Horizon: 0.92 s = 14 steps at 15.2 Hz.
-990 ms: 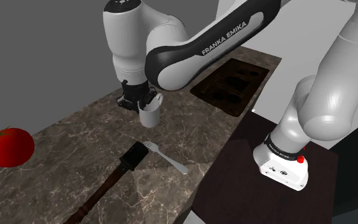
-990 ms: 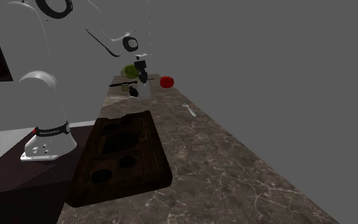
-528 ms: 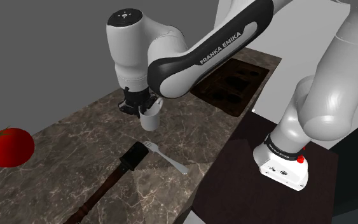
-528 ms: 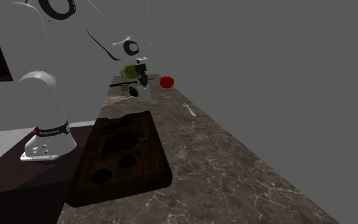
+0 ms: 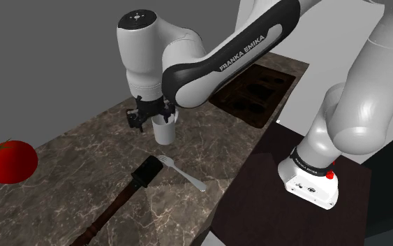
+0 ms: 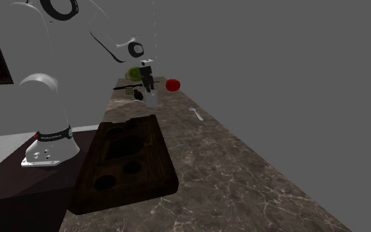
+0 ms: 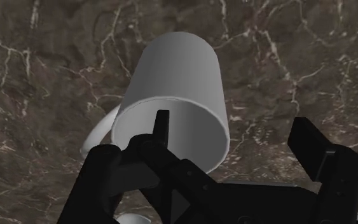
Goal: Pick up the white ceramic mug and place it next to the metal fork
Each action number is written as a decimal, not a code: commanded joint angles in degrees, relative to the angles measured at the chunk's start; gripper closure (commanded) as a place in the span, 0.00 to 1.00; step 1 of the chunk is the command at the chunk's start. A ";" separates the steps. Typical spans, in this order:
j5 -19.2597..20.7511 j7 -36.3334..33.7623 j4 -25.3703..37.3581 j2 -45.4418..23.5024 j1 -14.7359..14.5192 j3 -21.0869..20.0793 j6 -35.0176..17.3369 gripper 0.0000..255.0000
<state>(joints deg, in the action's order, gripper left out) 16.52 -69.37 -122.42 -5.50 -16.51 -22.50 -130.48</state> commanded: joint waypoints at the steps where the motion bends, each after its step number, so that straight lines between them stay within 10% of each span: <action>1: 0.00 0.00 0.00 0.00 0.00 0.00 0.00 0.00; 14: -3.19 2.10 2.70 4.16 -0.27 -0.72 6.31 0.00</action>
